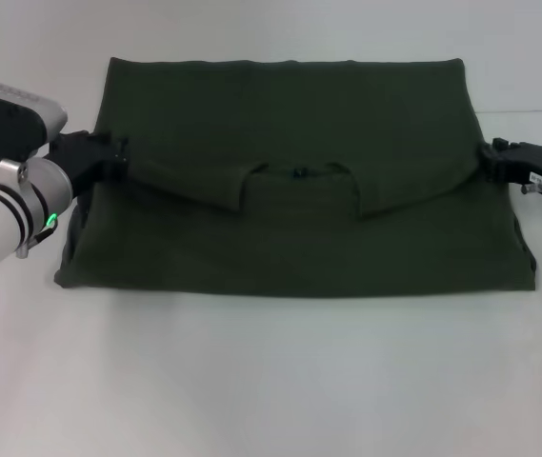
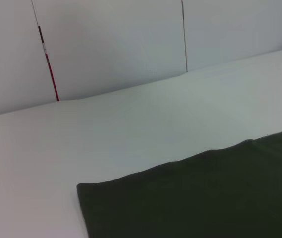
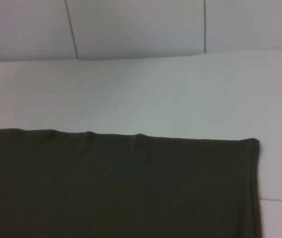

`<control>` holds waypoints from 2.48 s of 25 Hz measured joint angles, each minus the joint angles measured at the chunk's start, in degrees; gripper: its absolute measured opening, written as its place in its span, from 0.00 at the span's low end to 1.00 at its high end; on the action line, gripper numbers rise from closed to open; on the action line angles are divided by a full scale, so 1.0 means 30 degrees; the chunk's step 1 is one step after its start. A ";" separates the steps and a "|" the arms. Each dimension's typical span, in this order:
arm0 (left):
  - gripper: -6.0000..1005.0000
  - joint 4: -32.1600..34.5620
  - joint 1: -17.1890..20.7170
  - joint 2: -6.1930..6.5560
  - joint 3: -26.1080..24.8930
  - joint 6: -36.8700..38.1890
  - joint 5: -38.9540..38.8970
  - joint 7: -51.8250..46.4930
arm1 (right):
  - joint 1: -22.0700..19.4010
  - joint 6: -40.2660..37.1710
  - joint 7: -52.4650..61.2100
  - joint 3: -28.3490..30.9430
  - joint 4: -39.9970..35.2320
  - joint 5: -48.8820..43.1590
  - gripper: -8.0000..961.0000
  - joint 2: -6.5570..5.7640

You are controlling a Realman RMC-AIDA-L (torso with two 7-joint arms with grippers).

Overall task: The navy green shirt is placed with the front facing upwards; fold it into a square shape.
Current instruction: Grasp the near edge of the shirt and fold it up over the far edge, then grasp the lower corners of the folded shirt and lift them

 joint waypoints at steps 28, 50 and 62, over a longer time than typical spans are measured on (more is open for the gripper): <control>0.83 0.2914 0.4080 0.0581 0.2656 0.8936 -0.2575 -0.9613 | -0.4071 -1.1785 0.2115 -0.0627 -0.3064 0.1475 0.97 0.0202; 0.82 1.0571 0.6829 0.0673 1.0775 1.3678 0.6897 -1.8585 | -0.5431 -1.4142 0.3056 -0.1202 -0.3178 0.1466 0.97 0.0415; 0.75 1.0475 0.6763 0.0423 1.2391 1.1820 0.7015 -1.8463 | -0.5336 -1.4543 0.3272 -0.1237 -0.2992 0.1412 0.97 0.0424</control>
